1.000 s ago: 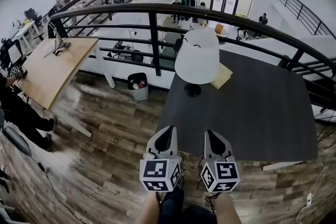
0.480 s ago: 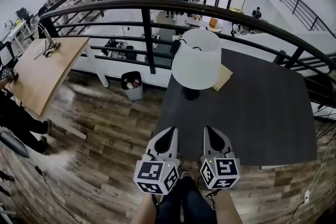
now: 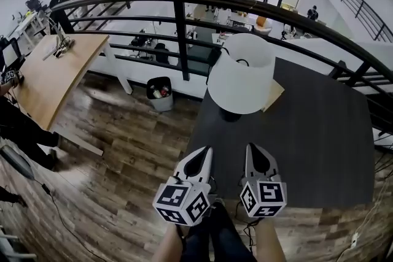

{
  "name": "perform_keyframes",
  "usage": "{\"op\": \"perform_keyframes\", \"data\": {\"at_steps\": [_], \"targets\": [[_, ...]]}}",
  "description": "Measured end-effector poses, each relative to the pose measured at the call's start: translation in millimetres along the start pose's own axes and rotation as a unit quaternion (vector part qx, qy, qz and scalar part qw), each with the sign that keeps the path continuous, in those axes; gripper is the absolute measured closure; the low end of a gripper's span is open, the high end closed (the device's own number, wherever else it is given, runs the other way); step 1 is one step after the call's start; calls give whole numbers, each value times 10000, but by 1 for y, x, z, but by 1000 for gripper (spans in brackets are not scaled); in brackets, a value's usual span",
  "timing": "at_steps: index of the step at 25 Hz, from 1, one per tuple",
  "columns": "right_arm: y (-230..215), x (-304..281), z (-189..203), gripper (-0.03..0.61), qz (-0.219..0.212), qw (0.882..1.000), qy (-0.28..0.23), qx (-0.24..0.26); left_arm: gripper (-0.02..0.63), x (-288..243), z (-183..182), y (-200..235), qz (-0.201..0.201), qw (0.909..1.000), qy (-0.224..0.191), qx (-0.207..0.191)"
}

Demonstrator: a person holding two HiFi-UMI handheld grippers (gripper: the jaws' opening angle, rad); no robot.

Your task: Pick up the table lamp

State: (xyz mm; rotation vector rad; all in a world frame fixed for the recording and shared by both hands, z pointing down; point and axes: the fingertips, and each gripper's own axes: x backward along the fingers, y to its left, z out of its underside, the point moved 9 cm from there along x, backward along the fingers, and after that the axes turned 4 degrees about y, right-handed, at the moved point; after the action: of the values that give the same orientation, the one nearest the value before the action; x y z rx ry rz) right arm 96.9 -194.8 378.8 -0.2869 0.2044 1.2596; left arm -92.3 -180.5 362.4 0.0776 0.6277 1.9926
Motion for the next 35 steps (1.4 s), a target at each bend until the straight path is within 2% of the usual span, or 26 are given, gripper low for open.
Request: {"op": "perform_keyframes", "data": {"at_steps": [20,25,30,35], "targets": [[-52,-93,10,555,-804,9961,327,161,574,-93,4,19,-382,9973,21,624],[-55,-106,26,555,-979,9938,502,175,572,-98,7,27,-172,9949,-141,981],[-60,-119,34,554,-925,9945,497,63,538,-108,11,39,55,9910,-140,1334],[-55,-133,40,554,-907,9940,599,154,527,-115,12,49,711,9771,-232,1993]]}}
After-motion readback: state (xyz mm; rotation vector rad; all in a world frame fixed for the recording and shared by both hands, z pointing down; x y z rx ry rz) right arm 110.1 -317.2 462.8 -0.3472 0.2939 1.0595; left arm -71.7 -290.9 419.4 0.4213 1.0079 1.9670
